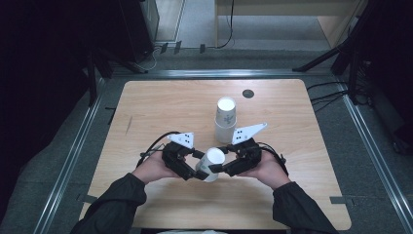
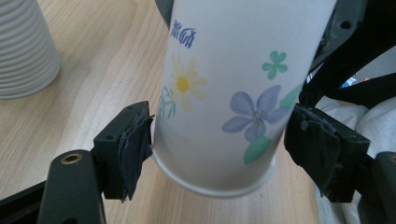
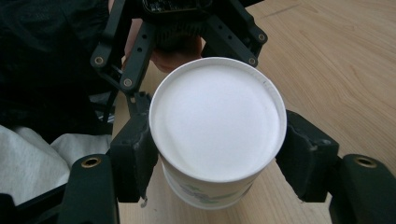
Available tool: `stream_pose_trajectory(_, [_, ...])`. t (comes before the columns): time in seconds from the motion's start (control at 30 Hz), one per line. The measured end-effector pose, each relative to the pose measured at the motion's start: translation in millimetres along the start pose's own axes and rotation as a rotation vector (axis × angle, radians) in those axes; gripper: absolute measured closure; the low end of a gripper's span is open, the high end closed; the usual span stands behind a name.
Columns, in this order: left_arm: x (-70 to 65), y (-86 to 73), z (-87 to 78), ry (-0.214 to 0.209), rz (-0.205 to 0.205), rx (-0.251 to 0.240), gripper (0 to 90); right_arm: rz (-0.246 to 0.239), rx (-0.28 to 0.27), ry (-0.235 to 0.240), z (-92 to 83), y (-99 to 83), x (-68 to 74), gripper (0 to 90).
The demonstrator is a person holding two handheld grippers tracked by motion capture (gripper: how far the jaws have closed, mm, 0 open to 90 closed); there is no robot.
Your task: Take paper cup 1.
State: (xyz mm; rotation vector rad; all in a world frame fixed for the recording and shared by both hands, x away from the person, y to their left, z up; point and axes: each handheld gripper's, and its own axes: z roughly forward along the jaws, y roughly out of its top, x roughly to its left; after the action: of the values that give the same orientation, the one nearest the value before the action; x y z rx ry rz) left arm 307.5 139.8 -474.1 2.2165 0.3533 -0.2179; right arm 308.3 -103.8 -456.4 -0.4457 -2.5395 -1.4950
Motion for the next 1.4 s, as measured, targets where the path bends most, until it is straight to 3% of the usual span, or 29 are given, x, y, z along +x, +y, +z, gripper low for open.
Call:
stream_pose_trajectory(0.43, [-2.8,0.0,1.6,0.005,0.018,-0.013,25.7,0.011,-0.012,0.005,2.2,1.9,0.9,35.1])
stream_pose_trajectory(0.87, [-5.0,-0.3,0.9,0.0,0.062,-0.012,29.9,0.02,-0.011,0.02,2.8,1.4,-0.1,35.8])
stream_pose_trajectory(1.4, [-3.4,-0.3,-0.4,-0.005,0.051,0.0,32.7,0.024,-0.005,0.013,3.3,1.9,-0.3,34.7])
